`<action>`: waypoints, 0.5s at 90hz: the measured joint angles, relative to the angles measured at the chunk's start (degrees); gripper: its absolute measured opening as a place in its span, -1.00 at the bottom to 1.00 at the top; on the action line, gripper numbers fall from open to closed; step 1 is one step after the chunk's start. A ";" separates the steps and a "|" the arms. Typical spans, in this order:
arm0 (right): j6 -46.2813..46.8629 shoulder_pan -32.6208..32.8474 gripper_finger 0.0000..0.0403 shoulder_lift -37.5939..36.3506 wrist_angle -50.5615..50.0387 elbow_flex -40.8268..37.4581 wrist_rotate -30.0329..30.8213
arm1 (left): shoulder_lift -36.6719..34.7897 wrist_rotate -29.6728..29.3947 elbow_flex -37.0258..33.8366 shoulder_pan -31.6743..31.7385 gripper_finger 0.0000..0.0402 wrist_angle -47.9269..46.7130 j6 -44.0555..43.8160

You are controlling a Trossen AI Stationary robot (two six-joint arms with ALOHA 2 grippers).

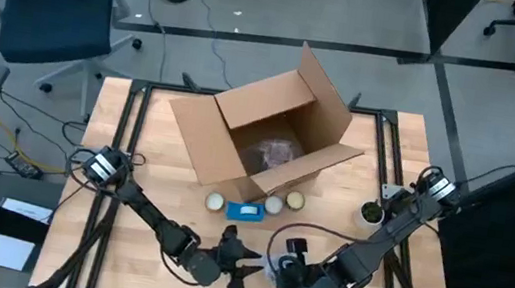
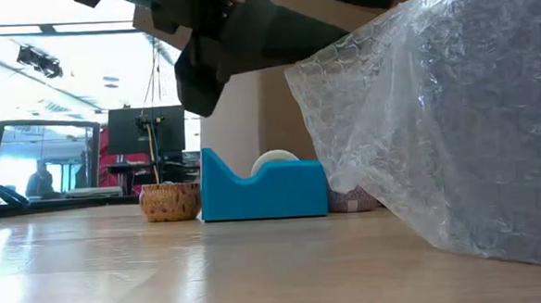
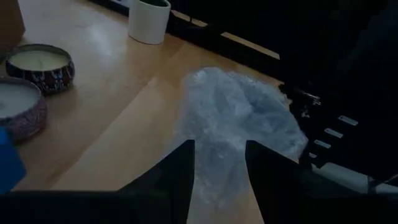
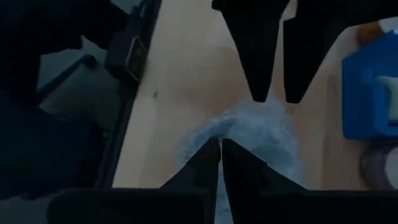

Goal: Wrap mug
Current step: Wrap the purple mug with the bubble wrap

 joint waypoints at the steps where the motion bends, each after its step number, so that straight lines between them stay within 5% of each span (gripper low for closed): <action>1: 0.23 0.00 -1.00 0.03 -0.03 -0.14 0.01 | 0.00 0.00 0.00 0.01 -0.36 0.00 -0.02; 45: 6.24 0.85 -1.00 0.19 3.57 -1.96 5.23 | 0.00 -0.02 0.00 -2.31 -0.36 0.09 -3.50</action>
